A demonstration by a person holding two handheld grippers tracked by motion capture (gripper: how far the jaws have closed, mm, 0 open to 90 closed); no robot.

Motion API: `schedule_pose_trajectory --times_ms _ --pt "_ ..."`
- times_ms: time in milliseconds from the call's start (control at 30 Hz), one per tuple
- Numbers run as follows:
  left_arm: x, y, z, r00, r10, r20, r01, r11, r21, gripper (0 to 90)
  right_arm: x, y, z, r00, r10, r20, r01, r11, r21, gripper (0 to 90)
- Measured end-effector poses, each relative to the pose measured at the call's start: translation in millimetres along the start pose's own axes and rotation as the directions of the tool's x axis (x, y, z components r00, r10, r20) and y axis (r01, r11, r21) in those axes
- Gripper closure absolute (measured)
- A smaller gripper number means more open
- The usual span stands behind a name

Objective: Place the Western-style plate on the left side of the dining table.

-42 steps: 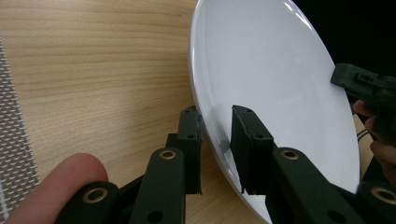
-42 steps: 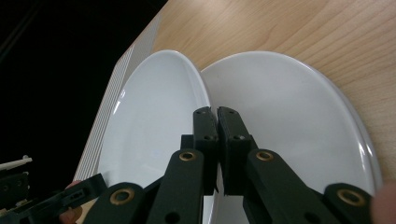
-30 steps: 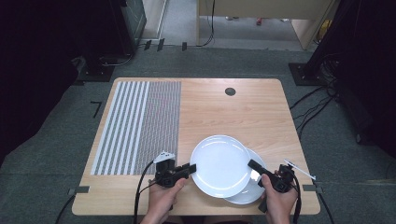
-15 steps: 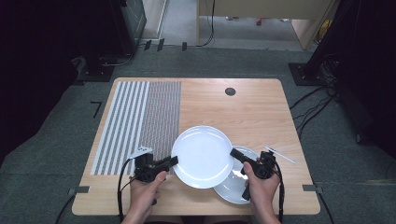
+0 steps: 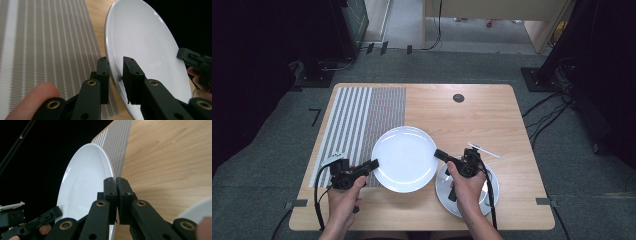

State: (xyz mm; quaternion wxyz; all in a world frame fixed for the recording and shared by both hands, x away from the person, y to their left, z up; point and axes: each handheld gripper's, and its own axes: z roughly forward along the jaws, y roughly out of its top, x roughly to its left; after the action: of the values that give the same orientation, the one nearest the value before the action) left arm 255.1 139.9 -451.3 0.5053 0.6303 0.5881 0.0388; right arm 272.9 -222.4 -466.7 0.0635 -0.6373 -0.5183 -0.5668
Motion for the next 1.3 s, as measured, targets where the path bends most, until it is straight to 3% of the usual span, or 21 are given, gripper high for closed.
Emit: schedule_pose_trajectory --times_ms 200,500,633,933,1067,1300 --pt "17.6 16.2 -12.2 0.999 -0.01 -0.045 0.009 0.9995 -0.032 76.8 15.7 1.2 30.7 0.9997 -0.003 -0.026 0.003 1.0 0.021 88.3" --pt "39.9 36.2 -16.3 0.9967 -0.039 -0.072 0.035 0.9978 -0.055 76.9 30.4 8.3 62.1 0.9993 0.008 -0.037 -0.007 0.999 0.042 88.4" --pt "52.5 44.0 -18.8 0.994 -0.062 -0.09 0.056 0.9963 -0.066 76.9 39.2 14.1 79.7 0.9992 -0.012 -0.038 0.014 0.998 0.059 88.5" --pt "74.6 51.8 -19.7 0.988 -0.072 -0.137 0.062 0.9951 -0.078 76.5 45.3 18.3 113.2 0.9986 -0.035 -0.041 0.039 0.994 0.098 88.4" --pt "82.8 56.2 -20.8 0.9848 -0.079 -0.155 0.066 0.9936 -0.092 76.7 43.7 17.6 128.2 0.9989 0.0 -0.047 0.005 0.993 0.118 88.3" --pt "102.8 60.2 -19.6 0.9768 -0.109 -0.184 0.093 0.9912 -0.094 76.8 47.9 11.6 147.5 0.9991 -0.011 -0.042 0.017 0.99 0.141 88.4"
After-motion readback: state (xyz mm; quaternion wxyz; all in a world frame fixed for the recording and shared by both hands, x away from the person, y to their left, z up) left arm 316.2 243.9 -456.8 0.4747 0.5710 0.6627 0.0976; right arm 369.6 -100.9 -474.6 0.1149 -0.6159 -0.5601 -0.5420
